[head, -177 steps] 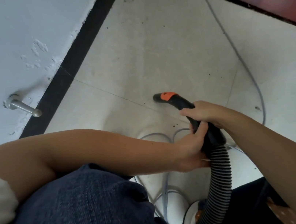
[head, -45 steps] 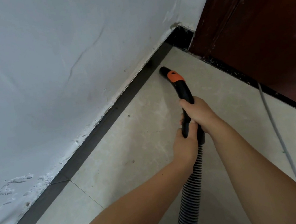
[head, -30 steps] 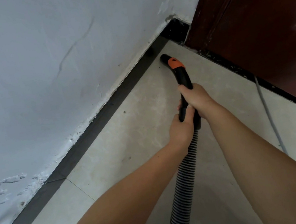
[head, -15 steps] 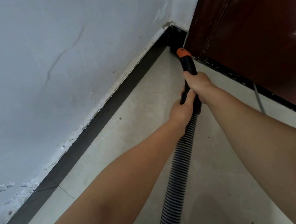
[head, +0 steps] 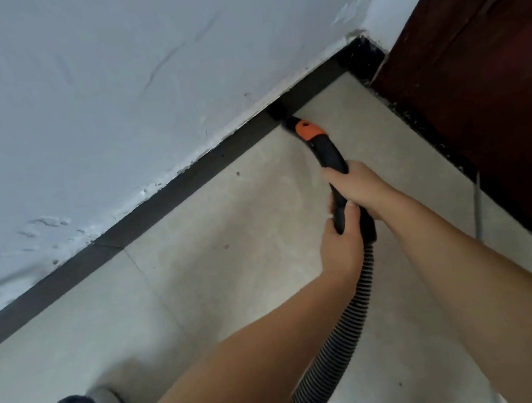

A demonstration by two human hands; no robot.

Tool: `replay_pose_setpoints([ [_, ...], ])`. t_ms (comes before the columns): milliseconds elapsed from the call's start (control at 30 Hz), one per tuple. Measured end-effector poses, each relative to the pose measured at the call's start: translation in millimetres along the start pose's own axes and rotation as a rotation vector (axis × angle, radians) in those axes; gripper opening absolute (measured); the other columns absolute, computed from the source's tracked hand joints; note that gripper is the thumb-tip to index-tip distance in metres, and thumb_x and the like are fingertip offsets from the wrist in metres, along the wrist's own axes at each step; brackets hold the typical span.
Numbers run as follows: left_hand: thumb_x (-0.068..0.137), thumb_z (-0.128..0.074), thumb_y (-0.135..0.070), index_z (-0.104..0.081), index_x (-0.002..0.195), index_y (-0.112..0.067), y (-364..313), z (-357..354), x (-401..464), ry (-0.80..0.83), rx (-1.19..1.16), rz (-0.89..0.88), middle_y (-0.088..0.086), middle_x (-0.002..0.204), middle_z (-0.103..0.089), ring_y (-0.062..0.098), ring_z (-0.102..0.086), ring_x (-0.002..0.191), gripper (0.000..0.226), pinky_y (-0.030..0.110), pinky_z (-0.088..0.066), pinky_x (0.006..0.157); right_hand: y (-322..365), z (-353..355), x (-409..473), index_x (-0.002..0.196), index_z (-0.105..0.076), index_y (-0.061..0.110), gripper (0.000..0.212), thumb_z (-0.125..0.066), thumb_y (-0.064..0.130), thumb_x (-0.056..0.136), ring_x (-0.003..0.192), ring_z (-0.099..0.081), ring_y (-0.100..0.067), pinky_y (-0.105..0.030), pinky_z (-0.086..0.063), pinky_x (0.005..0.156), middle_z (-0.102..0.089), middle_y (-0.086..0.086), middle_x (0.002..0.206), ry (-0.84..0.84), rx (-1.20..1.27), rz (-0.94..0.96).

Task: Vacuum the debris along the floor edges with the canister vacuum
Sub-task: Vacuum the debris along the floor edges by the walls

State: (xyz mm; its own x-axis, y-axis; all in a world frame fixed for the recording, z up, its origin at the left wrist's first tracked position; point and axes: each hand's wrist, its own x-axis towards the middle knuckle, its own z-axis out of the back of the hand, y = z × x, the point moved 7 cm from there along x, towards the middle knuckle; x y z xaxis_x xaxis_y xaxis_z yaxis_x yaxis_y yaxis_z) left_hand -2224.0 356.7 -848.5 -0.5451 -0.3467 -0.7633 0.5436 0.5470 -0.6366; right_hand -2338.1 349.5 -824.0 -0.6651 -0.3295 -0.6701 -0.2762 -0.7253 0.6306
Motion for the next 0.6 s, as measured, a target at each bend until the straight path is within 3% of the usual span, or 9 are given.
replay_pose_setpoints([
  [67,0.093,-0.043,-0.059,-0.055,0.130,-0.017,10.1,11.2,-9.9,-0.040,-0.030,0.002,0.005,0.118,-0.067,0.021,-0.066,0.103,0.057,0.039,-0.053,0.093,-0.5,-17.6,-12.6,0.094,-0.054,0.008,0.016,-0.053,0.023,0.092,0.061,-0.060,-0.026,-0.039,-0.055,0.065,-0.059,-0.010,0.068,0.070,-0.006,0.006],
  [200,0.091,-0.043,-0.064,-0.055,0.128,-0.017,17.9,22.8,-35.2,-0.101,-0.134,-0.002,0.004,0.115,-0.069,0.020,-0.067,0.101,0.061,0.042,-0.053,0.094,3.7,-39.7,-32.5,0.098,-0.053,0.008,0.016,-0.054,0.023,0.092,0.060,-0.060,-0.027,-0.035,-0.052,0.062,-0.060,-0.010,0.067,0.172,-0.106,0.034],
  [300,0.061,-0.044,-0.092,-0.055,0.124,-0.020,21.4,19.8,-53.5,-0.137,-0.257,0.003,0.007,0.113,-0.070,0.028,-0.068,0.100,0.095,0.049,-0.053,0.092,6.1,-48.9,-44.4,0.091,-0.053,0.009,0.013,-0.053,0.022,0.093,0.059,-0.061,-0.028,-0.036,-0.052,0.062,-0.061,-0.012,0.065,0.256,-0.170,0.043],
  [467,0.037,-0.041,-0.100,-0.053,0.123,-0.020,32.7,8.1,-64.7,-0.174,-0.330,0.055,0.010,0.114,-0.069,0.032,-0.067,0.102,0.118,0.052,-0.053,0.092,4.7,-51.4,-58.3,0.085,-0.052,0.009,0.012,-0.052,0.019,0.093,0.051,-0.060,-0.027,-0.027,-0.050,0.049,-0.060,-0.012,0.061,0.344,-0.239,0.029],
  [533,0.054,-0.041,-0.096,-0.053,0.125,-0.016,23.9,5.5,-70.4,-0.122,-0.302,0.063,0.010,0.112,-0.069,0.029,-0.069,0.096,0.107,0.046,-0.056,0.088,-0.3,-41.6,-57.1,0.089,-0.052,0.009,0.012,-0.052,0.019,0.094,0.054,-0.061,-0.028,-0.030,-0.051,0.053,-0.060,-0.013,0.064,0.289,-0.208,0.014],
  [600,0.083,-0.042,-0.075,-0.051,0.126,-0.012,19.3,4.0,-70.3,-0.056,-0.266,0.086,0.012,0.107,-0.068,0.024,-0.067,0.080,0.076,0.034,-0.059,0.070,-6.9,-28.1,-54.2,0.090,-0.052,0.008,0.013,-0.051,0.020,0.093,0.057,-0.062,-0.029,-0.035,-0.053,0.061,-0.060,-0.013,0.066,0.196,-0.158,-0.008],
])
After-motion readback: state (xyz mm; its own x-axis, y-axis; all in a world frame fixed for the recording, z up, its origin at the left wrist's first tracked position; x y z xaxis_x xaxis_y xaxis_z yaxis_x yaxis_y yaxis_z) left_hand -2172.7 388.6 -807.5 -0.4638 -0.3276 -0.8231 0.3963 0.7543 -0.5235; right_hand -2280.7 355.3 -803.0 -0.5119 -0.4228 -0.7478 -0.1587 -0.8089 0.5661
